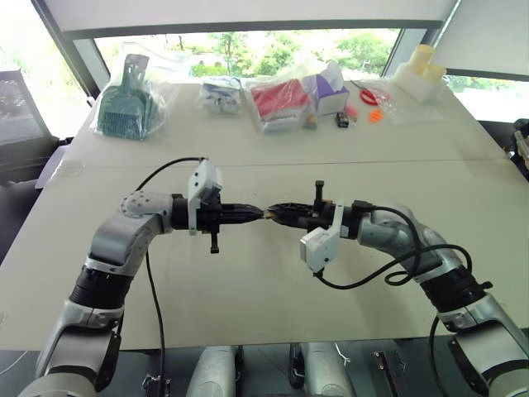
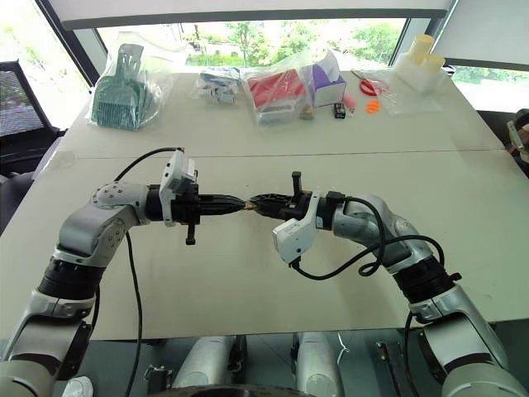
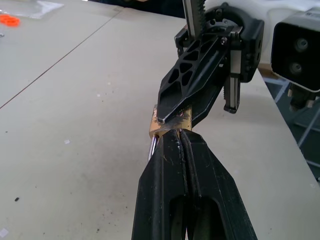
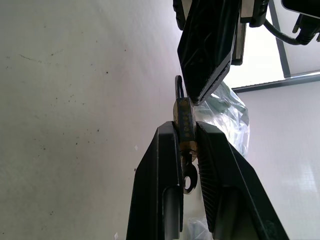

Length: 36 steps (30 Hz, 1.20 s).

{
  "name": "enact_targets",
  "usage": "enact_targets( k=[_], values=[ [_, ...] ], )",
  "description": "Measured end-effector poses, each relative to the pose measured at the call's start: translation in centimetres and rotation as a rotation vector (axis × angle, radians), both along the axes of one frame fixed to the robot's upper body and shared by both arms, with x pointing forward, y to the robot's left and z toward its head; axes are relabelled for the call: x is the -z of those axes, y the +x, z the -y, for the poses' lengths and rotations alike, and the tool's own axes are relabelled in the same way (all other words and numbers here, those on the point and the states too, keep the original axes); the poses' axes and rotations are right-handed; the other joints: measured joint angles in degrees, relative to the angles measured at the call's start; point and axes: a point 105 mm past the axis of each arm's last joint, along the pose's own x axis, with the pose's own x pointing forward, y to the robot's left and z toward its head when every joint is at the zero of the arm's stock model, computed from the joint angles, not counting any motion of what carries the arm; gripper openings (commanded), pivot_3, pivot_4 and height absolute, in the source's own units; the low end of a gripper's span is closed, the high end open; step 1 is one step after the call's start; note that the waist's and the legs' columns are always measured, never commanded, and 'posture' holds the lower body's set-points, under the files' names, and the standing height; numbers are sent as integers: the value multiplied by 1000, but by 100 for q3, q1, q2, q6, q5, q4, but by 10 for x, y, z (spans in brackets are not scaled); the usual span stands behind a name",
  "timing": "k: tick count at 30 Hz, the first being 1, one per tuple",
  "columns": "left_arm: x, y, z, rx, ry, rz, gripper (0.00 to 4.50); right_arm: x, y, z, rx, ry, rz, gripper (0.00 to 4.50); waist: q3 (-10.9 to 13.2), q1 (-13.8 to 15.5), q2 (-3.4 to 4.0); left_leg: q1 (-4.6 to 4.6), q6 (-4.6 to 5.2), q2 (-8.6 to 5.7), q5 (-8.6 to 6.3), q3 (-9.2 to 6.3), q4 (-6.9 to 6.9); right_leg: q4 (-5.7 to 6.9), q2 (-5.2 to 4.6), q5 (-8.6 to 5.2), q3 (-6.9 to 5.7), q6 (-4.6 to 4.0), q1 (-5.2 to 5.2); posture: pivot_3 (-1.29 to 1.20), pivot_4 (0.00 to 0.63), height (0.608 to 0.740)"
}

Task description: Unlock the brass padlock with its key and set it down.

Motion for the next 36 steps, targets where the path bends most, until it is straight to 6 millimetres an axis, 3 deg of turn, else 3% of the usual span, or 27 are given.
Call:
enact_targets(
  k=[9,20,25,31,32,34,36],
  values=[
    [24,14,1,-77,18,-10,32,0,0,0,2,-5,-3,0,0,6,0,0,0,0,0,1,0,0,0,0,0,0,0,0,150,740],
    [23,17,-10,-127,21,5,32,3,2,1,15,-14,-15,0,0,-4,0,0,0,1,0,0,0,0,0,0,0,0,0,0,150,740],
    [43,10,-33,-202,86,-35,32,26,22,18,130,-60,-73,0,0,-11,1,1,0,2,0,1,0,1,0,0,0,-1,0,0,150,740],
    [44,-2,-31,-212,84,-15,32,51,29,15,163,-76,-120,0,0,-8,1,1,0,2,0,0,0,2,-1,0,2,-1,0,0,150,740],
    [44,-4,-30,-211,86,-9,0,53,29,14,162,-75,-126,1010,0,-10,2,1,0,2,0,1,-1,2,-1,0,2,-1,0,0,150,740],
    [47,-9,-30,-210,91,-14,0,55,31,15,170,-75,-134,1792,-1,-9,2,1,0,2,0,1,-1,2,-1,0,2,-1,0,0,150,740],
    [49,-11,-30,-211,99,-13,0,56,31,16,172,-80,-142,2851,-1,-3,2,2,0,2,0,1,-1,2,-1,0,2,-1,0,0,150,740]
  ],
)
